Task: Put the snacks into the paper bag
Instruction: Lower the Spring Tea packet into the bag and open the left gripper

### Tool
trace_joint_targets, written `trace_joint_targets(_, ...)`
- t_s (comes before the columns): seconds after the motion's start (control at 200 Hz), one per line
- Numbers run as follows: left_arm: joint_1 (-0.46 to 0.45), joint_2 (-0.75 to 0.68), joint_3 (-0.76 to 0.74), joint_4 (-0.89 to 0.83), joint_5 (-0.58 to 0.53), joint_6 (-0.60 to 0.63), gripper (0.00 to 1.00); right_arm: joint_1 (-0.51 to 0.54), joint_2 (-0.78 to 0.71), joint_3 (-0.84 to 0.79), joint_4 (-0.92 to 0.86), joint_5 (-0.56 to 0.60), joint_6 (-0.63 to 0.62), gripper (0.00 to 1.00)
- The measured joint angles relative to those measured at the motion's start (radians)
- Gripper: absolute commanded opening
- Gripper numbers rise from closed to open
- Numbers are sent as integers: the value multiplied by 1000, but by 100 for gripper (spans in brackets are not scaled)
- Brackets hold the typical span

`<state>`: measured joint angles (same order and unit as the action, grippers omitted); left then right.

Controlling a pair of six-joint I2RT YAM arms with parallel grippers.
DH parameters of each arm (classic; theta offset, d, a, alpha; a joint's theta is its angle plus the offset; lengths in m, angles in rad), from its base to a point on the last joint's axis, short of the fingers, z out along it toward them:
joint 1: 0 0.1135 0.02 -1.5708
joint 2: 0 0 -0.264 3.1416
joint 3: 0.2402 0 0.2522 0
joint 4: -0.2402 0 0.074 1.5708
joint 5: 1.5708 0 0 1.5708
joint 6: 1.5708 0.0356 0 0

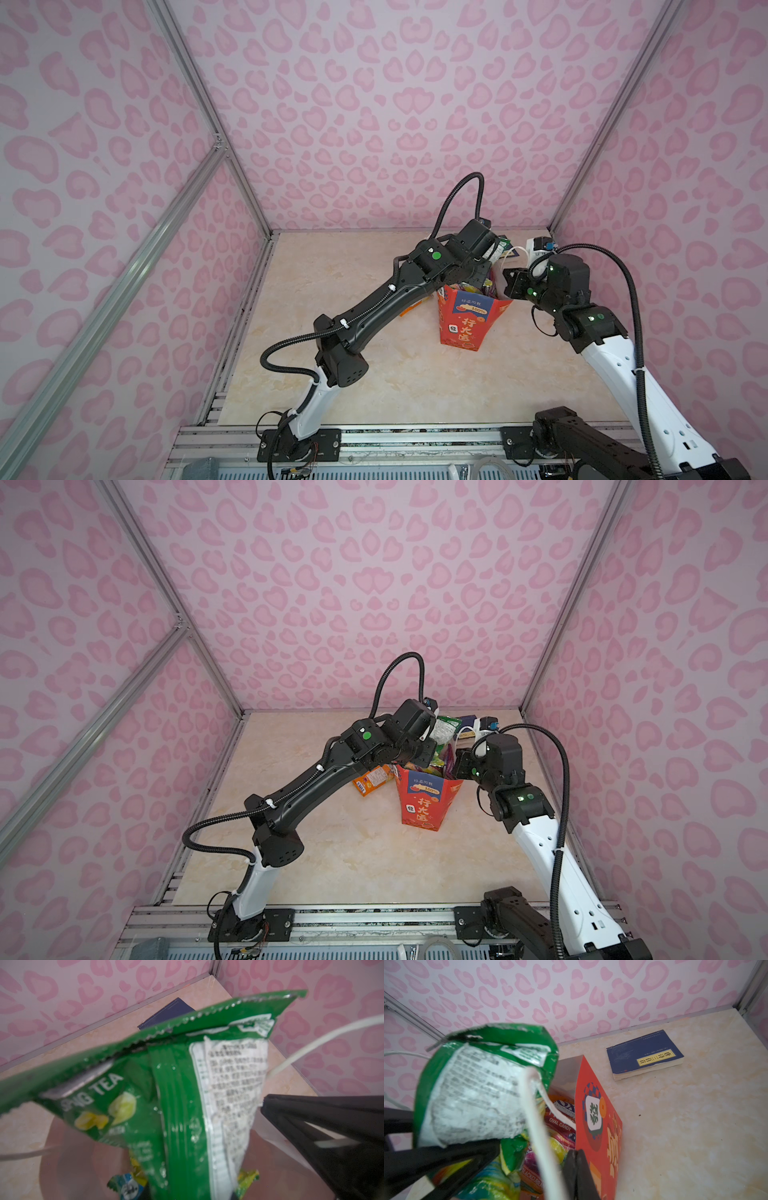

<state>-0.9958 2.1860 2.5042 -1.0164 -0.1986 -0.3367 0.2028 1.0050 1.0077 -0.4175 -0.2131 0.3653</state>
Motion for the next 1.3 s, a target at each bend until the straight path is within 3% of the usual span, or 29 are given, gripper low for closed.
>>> trace_joint_targets(0.79, -15, 28, -101, -19, 53, -69, 21, 0, -1, 0, -1, 1, -3, 0)
trace_joint_targets(1.305, -61, -43, -105, -74, 74, -91, 21, 0, -9, 0, -6, 2, -3, 0)
